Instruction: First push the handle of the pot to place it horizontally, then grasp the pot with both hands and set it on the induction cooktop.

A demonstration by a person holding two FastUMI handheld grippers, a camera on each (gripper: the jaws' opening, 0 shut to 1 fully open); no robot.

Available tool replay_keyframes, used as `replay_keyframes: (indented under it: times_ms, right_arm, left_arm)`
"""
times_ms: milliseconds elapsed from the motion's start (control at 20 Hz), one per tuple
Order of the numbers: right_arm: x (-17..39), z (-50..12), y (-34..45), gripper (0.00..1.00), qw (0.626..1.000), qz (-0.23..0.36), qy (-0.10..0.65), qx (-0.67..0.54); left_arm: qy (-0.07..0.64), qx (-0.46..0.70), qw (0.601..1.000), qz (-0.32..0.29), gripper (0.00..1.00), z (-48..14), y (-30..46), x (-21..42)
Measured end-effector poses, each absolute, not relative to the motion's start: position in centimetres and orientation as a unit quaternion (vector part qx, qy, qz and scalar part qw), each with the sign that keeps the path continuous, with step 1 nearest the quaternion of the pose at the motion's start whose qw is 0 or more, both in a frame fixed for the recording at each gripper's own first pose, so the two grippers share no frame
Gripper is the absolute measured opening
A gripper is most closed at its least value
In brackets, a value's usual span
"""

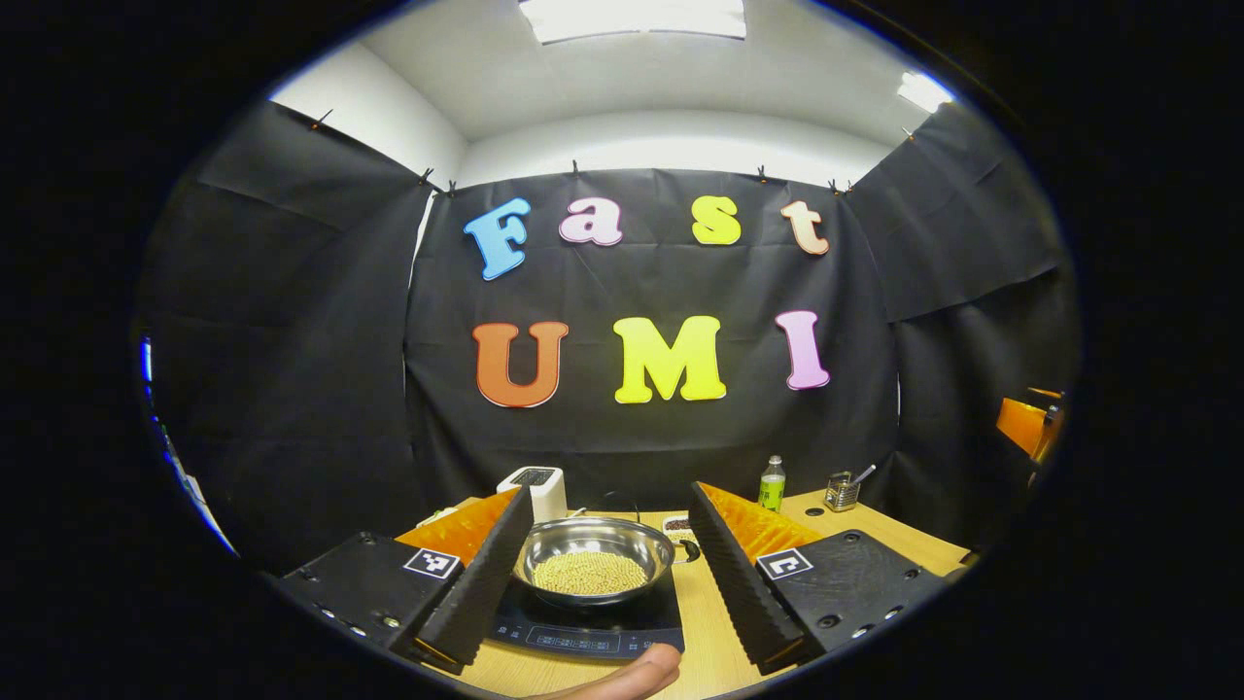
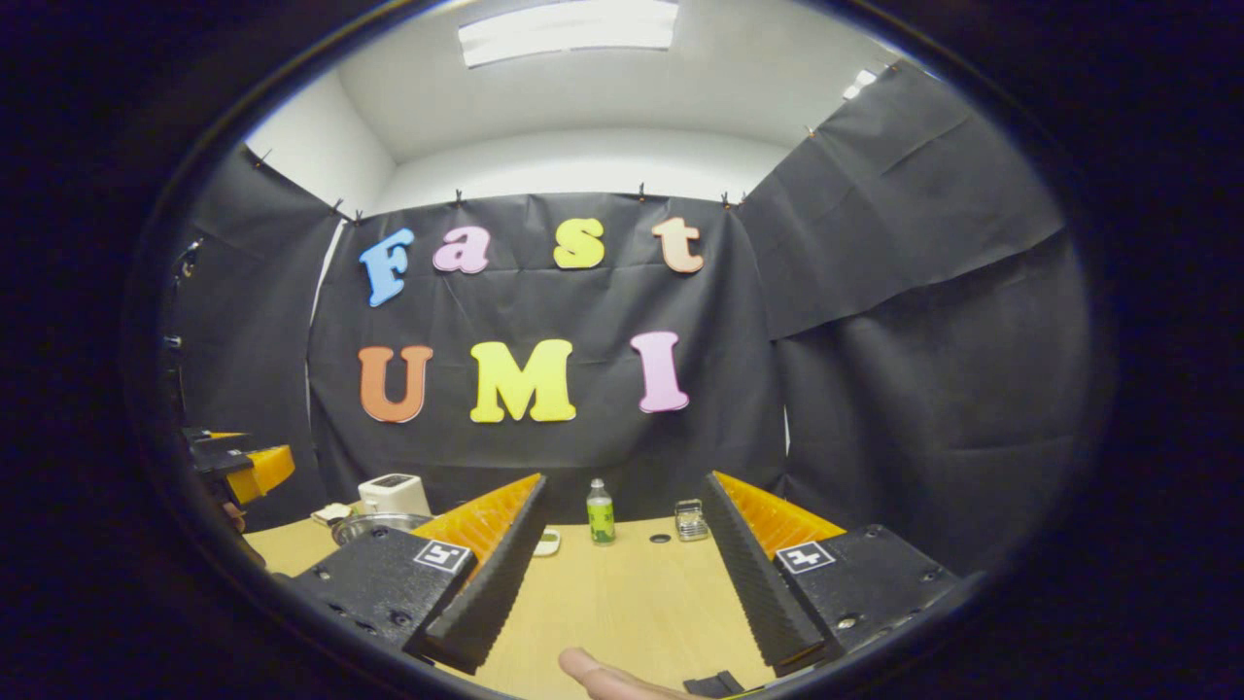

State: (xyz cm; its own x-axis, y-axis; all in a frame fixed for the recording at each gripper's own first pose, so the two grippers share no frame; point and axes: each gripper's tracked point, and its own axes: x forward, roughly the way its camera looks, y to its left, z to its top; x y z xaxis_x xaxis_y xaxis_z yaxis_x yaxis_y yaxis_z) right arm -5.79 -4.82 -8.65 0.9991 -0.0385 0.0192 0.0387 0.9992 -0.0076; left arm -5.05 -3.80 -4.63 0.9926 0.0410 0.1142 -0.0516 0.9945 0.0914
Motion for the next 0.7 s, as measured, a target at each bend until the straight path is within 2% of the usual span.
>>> replay_keyframes:
  times_ms: [700]
  right_arm:
    - [-6.5, -8.3, -5.8, 0.99, 0.999, -0.024, -0.019, -0.015]
  left_arm:
    - [-0.050, 0.073, 0.996, 0.002, 0.95, -4.4, -4.9, -6.6]
